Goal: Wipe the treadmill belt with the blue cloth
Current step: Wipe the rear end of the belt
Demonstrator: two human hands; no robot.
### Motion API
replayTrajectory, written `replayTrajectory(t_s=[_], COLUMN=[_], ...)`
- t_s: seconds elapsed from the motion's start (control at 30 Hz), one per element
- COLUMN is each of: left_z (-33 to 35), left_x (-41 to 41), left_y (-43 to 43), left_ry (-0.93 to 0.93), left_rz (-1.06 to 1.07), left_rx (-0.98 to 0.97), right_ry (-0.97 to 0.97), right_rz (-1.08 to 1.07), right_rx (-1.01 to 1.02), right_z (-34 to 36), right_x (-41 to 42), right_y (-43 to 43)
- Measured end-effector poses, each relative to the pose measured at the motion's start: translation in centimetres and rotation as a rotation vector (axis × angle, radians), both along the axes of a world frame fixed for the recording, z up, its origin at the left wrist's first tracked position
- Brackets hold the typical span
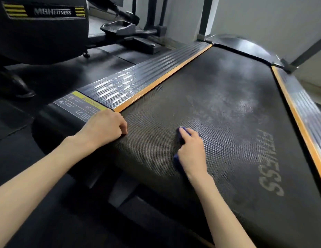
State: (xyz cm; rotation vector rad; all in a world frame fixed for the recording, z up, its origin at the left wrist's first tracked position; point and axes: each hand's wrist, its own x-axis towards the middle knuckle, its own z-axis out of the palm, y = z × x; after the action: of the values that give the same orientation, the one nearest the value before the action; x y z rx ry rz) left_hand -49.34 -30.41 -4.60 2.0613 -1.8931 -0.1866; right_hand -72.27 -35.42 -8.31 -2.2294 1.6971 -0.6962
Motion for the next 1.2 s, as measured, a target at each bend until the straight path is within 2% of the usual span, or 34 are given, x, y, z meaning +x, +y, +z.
replayTrajectory(t_s=[0.07, 0.13, 0.17, 0.27, 0.37, 0.5, 0.57, 0.67, 0.73, 0.77, 0.8, 0.9, 1.03, 1.1, 1.2], left_z=[-0.4, -0.7, -0.8, -0.4, 0.4, 0.9, 0.5, 0.1, -0.4, -0.7, -1.0, -1.7, -2.7, -2.8, -2.8], left_x=[0.3, 0.7, 0.7, -0.2, -1.1, -2.0, -2.2, -1.9, -1.3, -1.0, -0.8, -1.1, -1.5, -1.1, -1.1], left_y=[0.2, 0.3, 0.3, 0.2, -0.2, -0.5, -0.4, -0.2, 0.1, 0.3, 0.6, 0.9, 0.9, 1.0, 0.9], left_ry=[0.013, 0.003, -0.01, -0.04, -0.104, -0.173, -0.195, -0.167, -0.112, -0.078, -0.045, 0.003, -0.074, -0.018, 0.054], left_rz=[-0.005, -0.005, -0.004, 0.011, 0.03, 0.048, 0.045, 0.024, 0.032, 0.044, 0.06, 0.139, 0.162, 0.18, 0.195], left_rx=[0.0, 0.01, 0.011, -0.01, 0.022, 0.027, 0.001, -0.03, -0.049, -0.067, -0.096, -0.197, -0.31, -0.333, -0.302], right_ry=[-0.031, 0.028, 0.059, 0.058, 0.037, 0.027, -0.042, -0.036, -0.018, -0.02, -0.023, 0.003, 0.072, 0.137, 0.212], right_rz=[-0.219, -0.306, -0.267, 0.023, 0.209, 0.308, 0.188, -0.143, -0.331, -0.353, -0.312, 0.002, 0.2, 0.246, 0.208], right_rx=[0.031, 0.023, -0.01, -0.082, -0.025, 0.014, 0.018, 0.048, 0.056, 0.027, -0.014, -0.075, -0.077, -0.108, -0.137], right_z=[0.4, 0.2, 0.1, -0.6, -0.2, -0.1, -0.3, 0.3, 0.5, 0.3, 0.1, -0.7, -1.3, -1.2, -0.7], right_x=[-3.9, -3.7, -2.3, 5.0, 10.6, 6.8, 1.7, -6.8, -8.9, -8.0, -6.0, 3.4, 13.5, 13.0, 6.5], right_y=[-0.8, -1.0, -0.7, 0.9, 2.0, 1.1, 0.5, -1.2, -2.1, -2.2, -1.9, -0.1, 2.3, 2.7, 2.1])
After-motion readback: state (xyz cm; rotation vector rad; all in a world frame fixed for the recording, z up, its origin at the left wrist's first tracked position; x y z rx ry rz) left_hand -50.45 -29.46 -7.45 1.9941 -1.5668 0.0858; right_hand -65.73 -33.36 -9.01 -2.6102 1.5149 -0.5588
